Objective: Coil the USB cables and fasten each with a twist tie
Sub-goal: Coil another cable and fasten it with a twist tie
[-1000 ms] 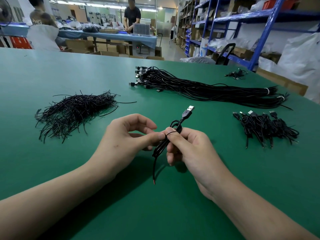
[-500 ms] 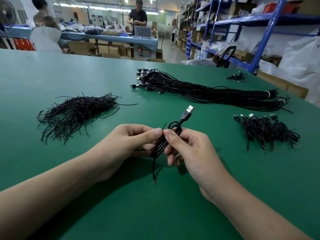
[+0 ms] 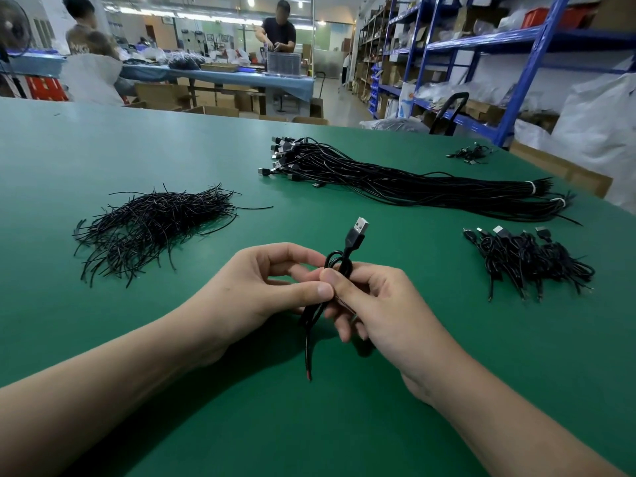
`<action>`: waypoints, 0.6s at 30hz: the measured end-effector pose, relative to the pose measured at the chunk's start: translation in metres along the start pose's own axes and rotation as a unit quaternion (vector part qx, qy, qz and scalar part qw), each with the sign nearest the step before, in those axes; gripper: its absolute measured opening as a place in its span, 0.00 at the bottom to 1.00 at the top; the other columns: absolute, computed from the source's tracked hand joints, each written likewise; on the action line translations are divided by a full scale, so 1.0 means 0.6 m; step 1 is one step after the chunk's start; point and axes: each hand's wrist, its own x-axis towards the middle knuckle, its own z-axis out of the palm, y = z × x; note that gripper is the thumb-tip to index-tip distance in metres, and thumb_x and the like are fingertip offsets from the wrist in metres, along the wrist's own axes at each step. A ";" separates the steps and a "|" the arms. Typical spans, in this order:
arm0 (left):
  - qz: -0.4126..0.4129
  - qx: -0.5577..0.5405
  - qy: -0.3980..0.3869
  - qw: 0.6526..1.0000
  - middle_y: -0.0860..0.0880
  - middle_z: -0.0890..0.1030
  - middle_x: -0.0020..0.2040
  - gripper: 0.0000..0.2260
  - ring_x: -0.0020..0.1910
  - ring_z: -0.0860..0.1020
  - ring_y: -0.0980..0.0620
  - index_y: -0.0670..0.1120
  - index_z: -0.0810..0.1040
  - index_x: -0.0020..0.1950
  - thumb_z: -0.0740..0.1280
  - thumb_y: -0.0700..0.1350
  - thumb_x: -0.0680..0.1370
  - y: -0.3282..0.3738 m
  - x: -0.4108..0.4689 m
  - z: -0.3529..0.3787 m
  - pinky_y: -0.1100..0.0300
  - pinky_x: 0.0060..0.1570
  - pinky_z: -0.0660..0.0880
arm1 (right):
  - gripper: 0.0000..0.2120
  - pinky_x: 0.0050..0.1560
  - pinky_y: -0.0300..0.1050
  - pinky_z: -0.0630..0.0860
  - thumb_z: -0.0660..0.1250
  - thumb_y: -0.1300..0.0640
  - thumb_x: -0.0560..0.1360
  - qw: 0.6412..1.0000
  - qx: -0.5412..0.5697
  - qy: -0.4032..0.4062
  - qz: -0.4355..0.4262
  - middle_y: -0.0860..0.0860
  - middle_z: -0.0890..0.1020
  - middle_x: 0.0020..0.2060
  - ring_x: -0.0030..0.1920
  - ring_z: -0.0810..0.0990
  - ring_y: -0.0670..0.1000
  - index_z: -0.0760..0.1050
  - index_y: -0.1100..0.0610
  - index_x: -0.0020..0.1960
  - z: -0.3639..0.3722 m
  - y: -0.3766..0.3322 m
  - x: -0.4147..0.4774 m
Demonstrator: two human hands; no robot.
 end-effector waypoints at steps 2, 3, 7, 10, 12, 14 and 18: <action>0.016 0.021 0.011 1.000 0.46 0.86 0.46 0.17 0.43 0.84 0.46 0.50 0.85 0.52 0.80 0.48 0.64 0.000 -0.002 0.001 0.56 0.51 0.82 | 0.10 0.28 0.29 0.65 0.67 0.50 0.80 0.999 0.024 -0.021 0.016 0.47 0.80 0.31 0.27 0.71 0.44 0.86 0.50 0.52 -0.004 -0.002 0.000; 0.025 0.030 0.015 0.999 0.46 0.87 0.47 0.18 0.44 0.85 0.44 0.50 0.85 0.53 0.81 0.48 0.65 0.001 -0.004 0.003 0.53 0.54 0.82 | 0.10 0.28 0.29 0.65 0.67 0.49 0.79 0.999 0.031 -0.033 0.024 0.47 0.80 0.31 0.27 0.70 0.43 0.86 0.49 0.53 -0.008 -0.004 0.000; 0.062 0.073 0.034 0.995 0.45 0.87 0.47 0.17 0.47 0.86 0.38 0.52 0.84 0.53 0.81 0.49 0.66 0.006 -0.008 0.007 0.48 0.54 0.81 | 0.13 0.30 0.32 0.64 0.67 0.44 0.77 0.996 0.036 -0.070 0.049 0.47 0.81 0.34 0.32 0.73 0.42 0.85 0.47 0.56 -0.018 -0.010 0.000; 0.076 0.100 0.049 0.991 0.46 0.86 0.44 0.15 0.44 0.86 0.42 0.54 0.84 0.52 0.79 0.49 0.66 0.006 -0.007 0.009 0.48 0.52 0.82 | 0.16 0.31 0.34 0.66 0.66 0.43 0.77 0.994 0.044 -0.080 0.057 0.51 0.83 0.38 0.37 0.79 0.44 0.85 0.49 0.57 -0.019 -0.012 0.001; 0.081 0.105 0.053 0.990 0.46 0.87 0.43 0.15 0.44 0.86 0.43 0.54 0.84 0.52 0.79 0.50 0.66 0.005 -0.006 0.009 0.47 0.53 0.82 | 0.16 0.31 0.35 0.66 0.64 0.43 0.79 0.995 0.041 -0.077 0.053 0.52 0.83 0.39 0.38 0.80 0.46 0.85 0.50 0.57 -0.017 -0.014 0.001; 0.082 0.102 0.055 0.990 0.46 0.87 0.43 0.17 0.44 0.86 0.45 0.51 0.83 0.54 0.78 0.50 0.66 0.004 -0.006 0.009 0.48 0.54 0.82 | 0.16 0.30 0.36 0.67 0.62 0.44 0.81 0.997 0.033 -0.063 0.041 0.52 0.84 0.37 0.38 0.82 0.48 0.84 0.51 0.55 -0.016 -0.017 0.001; 0.082 0.098 0.052 0.990 0.46 0.86 0.41 0.15 0.41 0.86 0.47 0.52 0.84 0.54 0.78 0.48 0.68 0.005 -0.005 0.008 0.51 0.52 0.82 | 0.13 0.29 0.38 0.70 0.62 0.48 0.81 0.999 0.014 -0.048 0.006 0.52 0.85 0.36 0.36 0.85 0.52 0.74 0.57 0.58 -0.016 -0.022 0.004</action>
